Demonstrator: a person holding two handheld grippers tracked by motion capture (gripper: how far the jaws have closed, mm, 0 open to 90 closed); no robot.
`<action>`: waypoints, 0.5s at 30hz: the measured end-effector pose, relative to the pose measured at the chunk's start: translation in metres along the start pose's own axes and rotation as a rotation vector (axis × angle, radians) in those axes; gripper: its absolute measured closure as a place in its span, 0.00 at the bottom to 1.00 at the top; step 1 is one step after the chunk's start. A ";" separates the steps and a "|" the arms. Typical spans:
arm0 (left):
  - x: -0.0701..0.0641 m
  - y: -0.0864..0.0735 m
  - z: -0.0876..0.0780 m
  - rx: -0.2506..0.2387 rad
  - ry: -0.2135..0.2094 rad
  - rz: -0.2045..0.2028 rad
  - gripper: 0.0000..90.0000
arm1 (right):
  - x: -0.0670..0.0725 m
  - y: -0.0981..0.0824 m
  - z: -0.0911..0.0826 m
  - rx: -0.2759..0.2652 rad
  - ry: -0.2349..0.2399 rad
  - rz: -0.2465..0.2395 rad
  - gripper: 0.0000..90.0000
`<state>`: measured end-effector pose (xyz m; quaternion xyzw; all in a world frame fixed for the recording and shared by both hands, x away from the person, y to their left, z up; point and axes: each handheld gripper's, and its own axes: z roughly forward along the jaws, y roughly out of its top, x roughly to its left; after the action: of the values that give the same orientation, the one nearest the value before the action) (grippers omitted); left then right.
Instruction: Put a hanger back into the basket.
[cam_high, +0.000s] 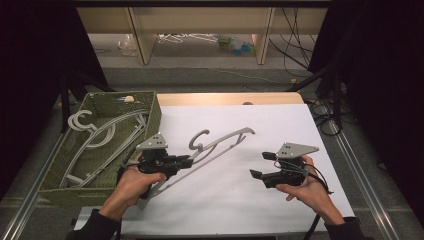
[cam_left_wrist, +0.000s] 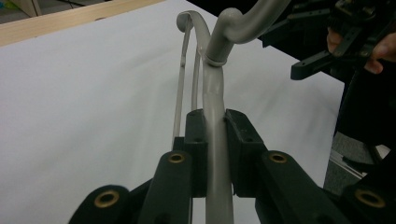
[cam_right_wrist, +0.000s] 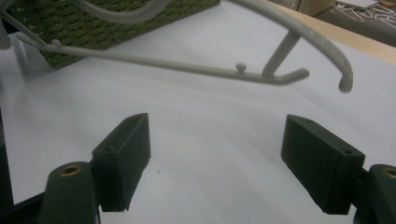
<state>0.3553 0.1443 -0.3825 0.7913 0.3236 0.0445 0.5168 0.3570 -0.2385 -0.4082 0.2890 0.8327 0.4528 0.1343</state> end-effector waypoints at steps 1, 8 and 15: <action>-0.002 -0.001 -0.003 -0.004 -0.003 -0.009 0.88 | 0.000 -0.001 0.001 -0.001 0.009 0.005 0.28; -0.012 -0.005 -0.028 -0.035 -0.028 -0.037 0.88 | 0.006 -0.011 0.000 0.010 0.004 0.003 0.27; -0.013 0.002 -0.055 -0.058 -0.029 -0.058 0.88 | 0.010 -0.015 0.002 0.007 0.008 0.001 0.26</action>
<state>0.3232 0.1803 -0.3522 0.7669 0.3376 0.0273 0.5451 0.3440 -0.2376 -0.4214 0.2882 0.8346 0.4511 0.1300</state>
